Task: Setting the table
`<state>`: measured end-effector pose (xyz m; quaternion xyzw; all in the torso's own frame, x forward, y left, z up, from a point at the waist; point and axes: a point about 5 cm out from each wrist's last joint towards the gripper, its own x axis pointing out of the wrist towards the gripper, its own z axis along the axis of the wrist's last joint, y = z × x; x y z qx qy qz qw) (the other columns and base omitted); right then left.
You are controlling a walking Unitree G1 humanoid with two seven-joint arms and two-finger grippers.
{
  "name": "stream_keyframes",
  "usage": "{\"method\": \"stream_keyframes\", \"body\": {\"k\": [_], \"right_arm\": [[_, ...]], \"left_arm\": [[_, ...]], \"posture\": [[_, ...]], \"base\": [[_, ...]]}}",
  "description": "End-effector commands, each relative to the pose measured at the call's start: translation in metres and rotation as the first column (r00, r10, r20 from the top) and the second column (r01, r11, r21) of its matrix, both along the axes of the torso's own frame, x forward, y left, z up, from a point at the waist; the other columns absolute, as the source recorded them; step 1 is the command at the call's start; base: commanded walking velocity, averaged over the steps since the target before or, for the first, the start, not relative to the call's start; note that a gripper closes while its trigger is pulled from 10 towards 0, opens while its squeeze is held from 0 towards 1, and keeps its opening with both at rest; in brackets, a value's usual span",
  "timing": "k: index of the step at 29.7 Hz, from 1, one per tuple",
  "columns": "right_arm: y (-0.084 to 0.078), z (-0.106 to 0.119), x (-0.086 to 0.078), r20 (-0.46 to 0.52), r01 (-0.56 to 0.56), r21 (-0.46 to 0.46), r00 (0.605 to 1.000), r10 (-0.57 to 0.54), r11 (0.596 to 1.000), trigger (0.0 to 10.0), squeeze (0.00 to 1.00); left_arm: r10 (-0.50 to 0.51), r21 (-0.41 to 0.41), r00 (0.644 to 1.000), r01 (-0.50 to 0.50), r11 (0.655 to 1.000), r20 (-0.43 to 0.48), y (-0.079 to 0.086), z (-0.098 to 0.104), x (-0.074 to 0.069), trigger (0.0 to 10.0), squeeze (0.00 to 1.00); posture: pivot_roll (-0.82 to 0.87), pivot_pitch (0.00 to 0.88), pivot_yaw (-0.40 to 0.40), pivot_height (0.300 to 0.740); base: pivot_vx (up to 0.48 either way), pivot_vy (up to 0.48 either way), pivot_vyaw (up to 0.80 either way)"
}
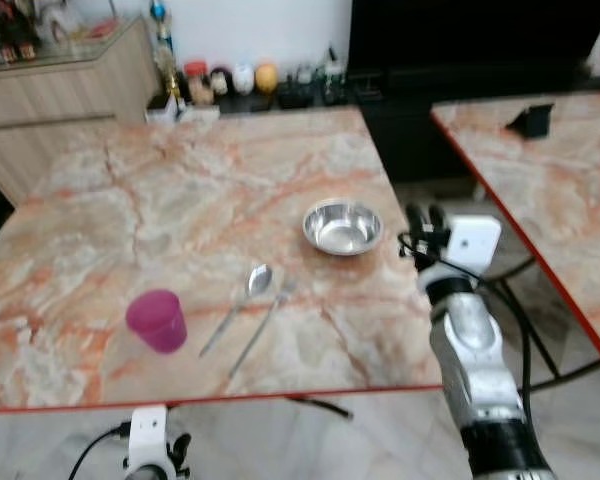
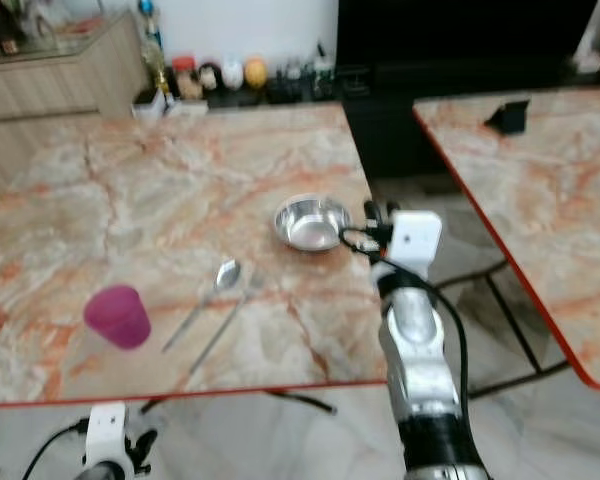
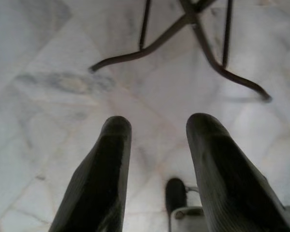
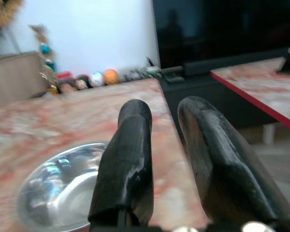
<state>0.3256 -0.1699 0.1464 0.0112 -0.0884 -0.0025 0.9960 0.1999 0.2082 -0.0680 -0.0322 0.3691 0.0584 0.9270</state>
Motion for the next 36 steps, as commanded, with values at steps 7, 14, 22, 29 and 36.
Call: {"method": "stream_keyframes", "body": {"k": [7,14,22,29,36], "right_arm": [[-0.002,0.011,0.002,0.036,0.003,0.003,0.999,-0.003,1.000,10.0,0.00],[-0.003,0.010,0.001,0.032,0.008,0.002,0.999,-0.008,1.000,10.0,0.00],[-0.011,0.014,0.005,0.038,0.025,-0.008,0.999,-0.024,1.000,10.0,0.00],[-0.013,0.013,0.007,0.025,0.030,-0.010,0.999,-0.030,1.000,10.0,0.00],[-0.013,0.011,0.006,0.017,0.025,-0.007,1.000,-0.025,1.000,10.0,0.00]], "left_arm": [[0.028,0.038,0.998,-0.026,0.999,-0.055,0.017,-0.009,-0.026,10.0,0.00],[0.015,0.043,0.989,-0.009,0.999,-0.145,0.022,-0.022,-0.063,10.0,0.00],[0.010,0.031,0.976,-0.003,1.000,-0.215,0.012,-0.033,-0.091,10.0,0.00],[-0.003,0.012,0.979,0.006,1.000,-0.202,-0.003,-0.036,-0.093,10.0,0.00],[-0.025,0.016,0.980,0.028,0.999,-0.199,0.002,-0.034,-0.090,10.0,0.00]], "posture": [[-0.14,0.000,0.057,0.740],[-0.14,0.000,0.059,0.740],[-0.14,0.000,0.058,0.740],[-0.14,0.000,0.058,0.740],[-0.15,0.000,0.063,0.740]], "base": [[0.000,0.000,0.00],[0.000,0.000,0.00],[0.000,0.000,0.00],[0.000,0.000,0.00],[0.000,0.000,0.00]]}}
